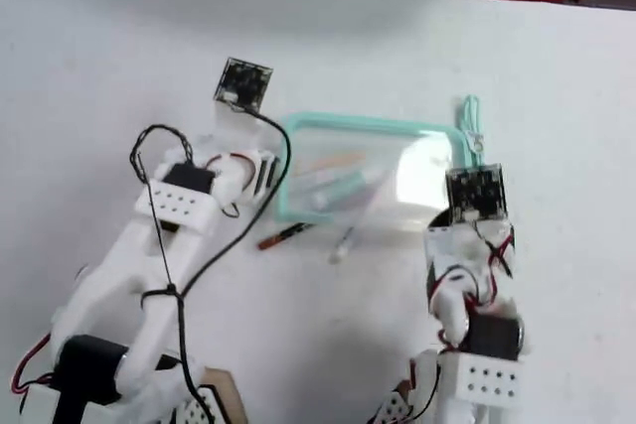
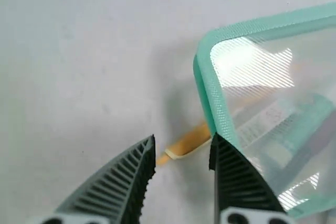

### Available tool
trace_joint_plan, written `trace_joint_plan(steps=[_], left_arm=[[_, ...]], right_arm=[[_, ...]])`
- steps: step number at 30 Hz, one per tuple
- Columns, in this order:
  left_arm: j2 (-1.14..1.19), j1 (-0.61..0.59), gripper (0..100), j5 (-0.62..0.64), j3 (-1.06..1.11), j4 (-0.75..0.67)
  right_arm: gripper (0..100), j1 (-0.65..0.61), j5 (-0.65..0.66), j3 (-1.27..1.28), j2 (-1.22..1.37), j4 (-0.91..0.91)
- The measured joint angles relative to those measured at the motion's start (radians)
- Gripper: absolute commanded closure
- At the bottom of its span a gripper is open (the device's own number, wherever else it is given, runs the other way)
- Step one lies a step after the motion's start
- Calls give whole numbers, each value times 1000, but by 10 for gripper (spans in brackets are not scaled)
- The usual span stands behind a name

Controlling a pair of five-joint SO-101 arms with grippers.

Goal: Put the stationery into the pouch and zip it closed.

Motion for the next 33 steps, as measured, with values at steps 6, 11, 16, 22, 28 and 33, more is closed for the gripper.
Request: trace_joint_plan(steps=[6,11,16,22,28,33], left_arm=[[3,-20,823,0,0,0],[8,-68,823,0,0,-49],[8,-66,823,0,0,-52],[8,-66,823,0,0,-52],[8,-66,823,0,0,-52],[8,-66,823,0,0,-52]], right_arm=[[804,20,-28,-298,436,0],[804,127,-28,-522,761,0],[804,166,-28,-709,1080,0],[804,175,-28,-861,1407,0],[805,173,-28,-904,1498,-2],[805,173,-28,-962,1516,-17]])
